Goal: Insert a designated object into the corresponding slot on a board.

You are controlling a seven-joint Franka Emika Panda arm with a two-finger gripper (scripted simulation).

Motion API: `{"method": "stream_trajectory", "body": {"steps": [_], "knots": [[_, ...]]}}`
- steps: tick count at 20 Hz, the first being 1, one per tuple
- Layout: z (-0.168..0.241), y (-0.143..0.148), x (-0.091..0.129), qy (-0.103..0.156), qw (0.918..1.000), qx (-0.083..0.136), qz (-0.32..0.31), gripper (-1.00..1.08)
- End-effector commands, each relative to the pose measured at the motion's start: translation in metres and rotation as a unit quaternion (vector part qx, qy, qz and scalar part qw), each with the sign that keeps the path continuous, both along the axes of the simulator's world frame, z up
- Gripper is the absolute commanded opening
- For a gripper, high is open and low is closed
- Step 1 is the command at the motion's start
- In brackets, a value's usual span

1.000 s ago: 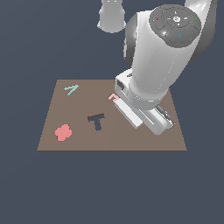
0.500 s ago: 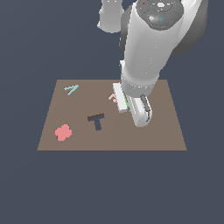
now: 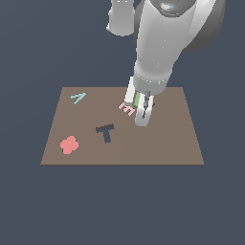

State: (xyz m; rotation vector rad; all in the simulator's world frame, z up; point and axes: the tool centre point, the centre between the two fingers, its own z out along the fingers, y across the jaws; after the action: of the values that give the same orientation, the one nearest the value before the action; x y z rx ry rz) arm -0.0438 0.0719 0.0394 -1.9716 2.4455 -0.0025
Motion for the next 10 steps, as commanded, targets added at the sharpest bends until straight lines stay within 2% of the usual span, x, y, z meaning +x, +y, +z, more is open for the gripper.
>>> {"method": "stream_trajectory", "body": {"steps": [1,10], "knots": [[0.000,0.002,-0.008,0.000,0.9990,0.000,-0.046,-1.00],[0.001,0.013,-0.025,0.000,0.9870,0.000,-0.160,-1.00]]}}
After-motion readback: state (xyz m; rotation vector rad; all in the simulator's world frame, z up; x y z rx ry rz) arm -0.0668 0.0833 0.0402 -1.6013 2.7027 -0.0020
